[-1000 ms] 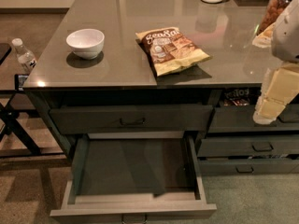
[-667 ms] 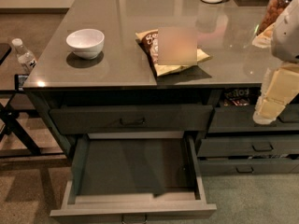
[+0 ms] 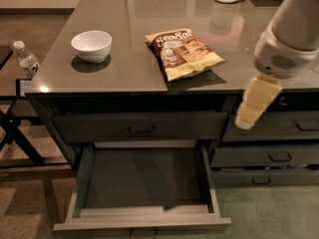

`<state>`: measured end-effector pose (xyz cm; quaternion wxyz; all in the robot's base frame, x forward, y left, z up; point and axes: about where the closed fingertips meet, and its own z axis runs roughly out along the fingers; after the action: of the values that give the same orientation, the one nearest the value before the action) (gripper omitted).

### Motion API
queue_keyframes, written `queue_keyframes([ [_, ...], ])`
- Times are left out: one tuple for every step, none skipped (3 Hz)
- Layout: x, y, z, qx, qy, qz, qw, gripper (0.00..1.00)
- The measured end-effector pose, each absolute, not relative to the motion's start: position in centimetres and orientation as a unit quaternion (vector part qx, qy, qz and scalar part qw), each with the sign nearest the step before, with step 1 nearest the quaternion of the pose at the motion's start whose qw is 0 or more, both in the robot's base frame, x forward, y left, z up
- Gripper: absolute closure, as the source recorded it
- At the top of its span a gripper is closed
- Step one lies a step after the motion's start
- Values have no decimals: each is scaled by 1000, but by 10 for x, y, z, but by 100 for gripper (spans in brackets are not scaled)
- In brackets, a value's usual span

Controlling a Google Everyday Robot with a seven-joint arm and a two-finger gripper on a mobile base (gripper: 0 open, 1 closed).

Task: Place brown chip bag into middle drawer

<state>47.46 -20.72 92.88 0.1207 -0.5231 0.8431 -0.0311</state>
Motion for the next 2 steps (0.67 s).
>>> queue_keyframes([
  [510,-202,904,-472,877,-24,85,0],
  [513,-199,903,-464,881,-22,88,0],
])
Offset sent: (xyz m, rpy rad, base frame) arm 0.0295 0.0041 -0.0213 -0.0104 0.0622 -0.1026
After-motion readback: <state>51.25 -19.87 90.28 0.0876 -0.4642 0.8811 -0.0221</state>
